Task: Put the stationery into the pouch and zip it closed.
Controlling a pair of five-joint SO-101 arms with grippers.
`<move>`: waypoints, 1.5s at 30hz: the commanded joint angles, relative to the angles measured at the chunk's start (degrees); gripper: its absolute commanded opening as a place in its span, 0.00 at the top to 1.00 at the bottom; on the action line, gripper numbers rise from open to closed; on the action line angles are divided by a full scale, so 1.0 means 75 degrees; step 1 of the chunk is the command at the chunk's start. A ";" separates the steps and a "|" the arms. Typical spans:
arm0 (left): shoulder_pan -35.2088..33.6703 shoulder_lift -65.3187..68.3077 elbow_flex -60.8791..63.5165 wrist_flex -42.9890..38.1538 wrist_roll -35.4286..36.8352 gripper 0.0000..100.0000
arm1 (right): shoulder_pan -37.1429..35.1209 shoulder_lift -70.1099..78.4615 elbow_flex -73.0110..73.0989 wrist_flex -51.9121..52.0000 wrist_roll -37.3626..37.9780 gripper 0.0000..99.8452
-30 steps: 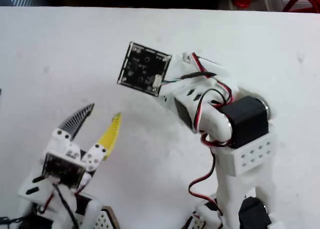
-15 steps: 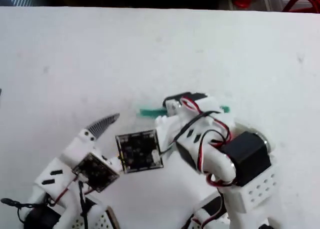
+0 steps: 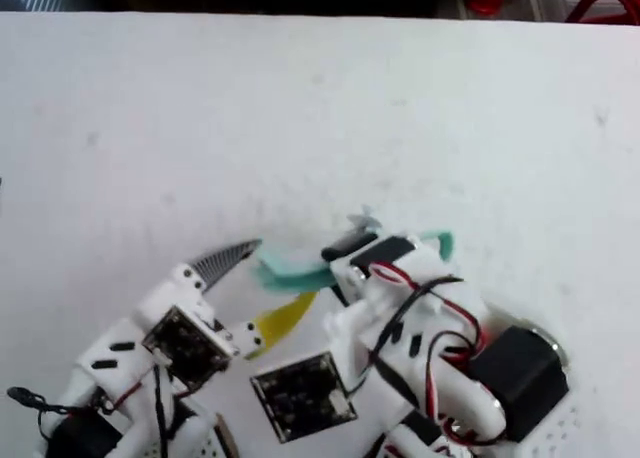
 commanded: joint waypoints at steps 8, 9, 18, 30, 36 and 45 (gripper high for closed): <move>0.1377 0.0053 0.0164 -0.0246 0.0199 0.88 | -0.0674 -0.0275 -0.0105 0.0100 -0.0281 0.98; 0.1377 0.0053 0.0152 -0.0246 0.0211 0.88 | -0.0733 -0.0275 -0.0105 0.0100 -0.0281 0.98; 0.1377 0.0053 0.0164 -0.0234 0.0258 0.91 | -0.0920 -0.0205 -0.0094 0.0064 -0.0610 0.98; 0.1354 0.0053 0.0152 -0.0035 0.0809 0.98 | -0.0510 -0.0205 -0.0059 0.0053 -0.2450 0.71; 0.1342 0.0053 0.0164 -0.0059 0.1102 0.98 | -0.0311 -0.0217 0.0656 -0.0182 -0.2368 0.92; 0.1342 0.0053 0.0258 -0.0035 0.1055 0.98 | 0.0135 -0.0275 0.0809 -0.1073 -0.2919 0.87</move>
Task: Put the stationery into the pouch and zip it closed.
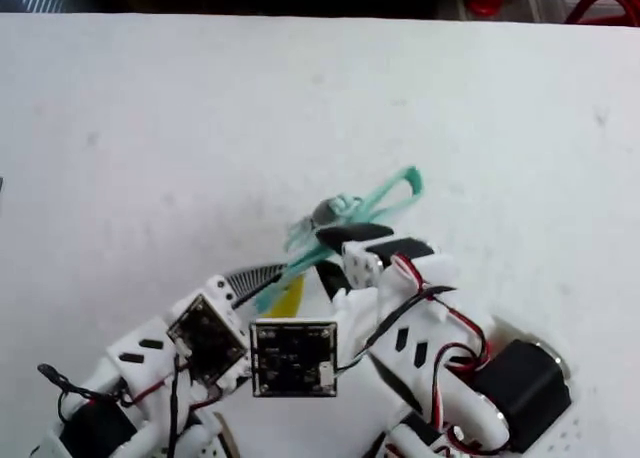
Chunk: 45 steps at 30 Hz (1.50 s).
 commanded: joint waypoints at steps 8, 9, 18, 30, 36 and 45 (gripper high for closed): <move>0.0064 -0.0100 -0.0070 -0.0070 0.0035 0.98 | 0.0170 0.0088 0.0363 -0.0686 -0.0692 0.84; 0.0064 -0.0100 -0.0070 -0.0082 0.0012 0.98 | 0.0158 0.0088 0.0527 -0.0803 -0.0645 0.85; 0.0041 -0.0100 -0.0070 -0.0070 -0.0399 0.85 | -0.0428 0.0018 0.1149 -0.0932 0.0551 0.98; -0.0709 -0.0100 0.0668 -0.0996 0.0832 0.71 | -0.0486 0.0018 0.1184 -0.0897 0.0574 0.98; -0.0287 -0.0193 0.1395 -0.1629 0.0164 0.80 | -0.0697 0.0018 0.1160 -0.0944 0.0539 0.98; -0.0252 -0.0217 0.1149 -0.1313 0.0152 0.98 | -0.0463 0.0018 0.1184 -0.0897 0.0527 0.98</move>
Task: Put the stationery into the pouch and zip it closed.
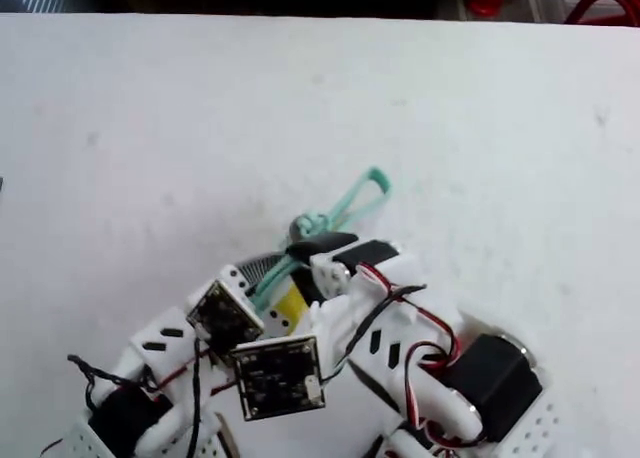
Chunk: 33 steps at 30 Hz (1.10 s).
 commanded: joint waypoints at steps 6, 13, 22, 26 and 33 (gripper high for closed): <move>0.0135 -0.0076 -0.0234 0.0141 -0.0047 0.98 | 0.0123 0.0041 0.0094 -0.0029 -0.0457 0.98; 0.0697 -0.0076 -0.0188 0.0422 -0.0059 0.98 | 0.0158 0.0041 -0.0586 0.0006 -0.1805 0.96; 0.0674 -0.0076 -0.0188 0.0410 -0.0059 0.98 | 0.0252 0.0123 -0.2555 -0.0135 -0.4700 0.81; 0.0674 -0.0076 -0.0188 0.0422 -0.0059 0.98 | 0.0674 0.0100 -0.2801 -0.0510 -0.6529 0.92; 0.0697 -0.0076 -0.0141 0.0399 -0.0059 0.98 | 0.1565 0.0111 -0.2919 -0.0486 -0.7631 0.88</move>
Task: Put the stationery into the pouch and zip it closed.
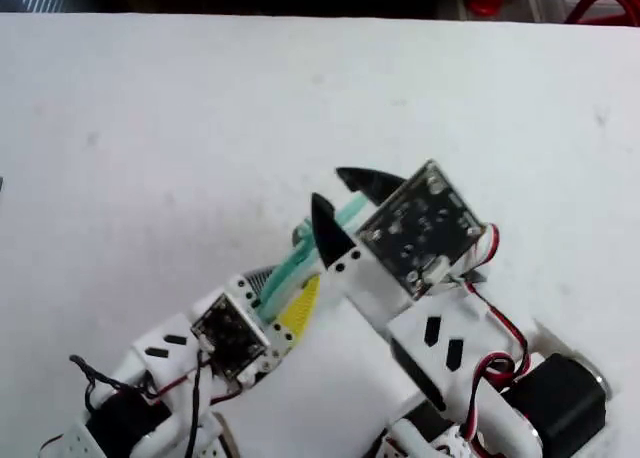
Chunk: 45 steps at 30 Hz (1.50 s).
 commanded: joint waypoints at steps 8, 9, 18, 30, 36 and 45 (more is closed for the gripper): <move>0.0088 0.0006 0.0445 -0.0574 -0.0070 0.98 | 0.0170 0.0662 -0.0703 0.1049 -0.2192 0.81; 0.0064 0.0006 0.0527 -0.0703 -0.0117 0.98 | 0.0170 0.0932 -0.0961 0.1342 -0.2297 0.80; 0.0053 0.0006 0.0821 -0.1055 -0.0750 0.98 | -0.0651 0.2045 -0.2192 0.2374 -0.2508 0.81; -0.0264 0.0006 0.0821 -0.1219 -0.0750 0.98 | -0.0744 0.0791 -0.0469 0.2362 -0.1969 0.85; -0.0252 0.0006 0.0832 -0.1207 -0.0750 0.98 | -0.0744 0.0803 -0.0246 0.2280 -0.1969 0.85; -0.0240 0.0006 0.0832 -0.1196 -0.0738 0.98 | -0.0744 0.0850 -0.0223 0.1916 -0.2028 0.85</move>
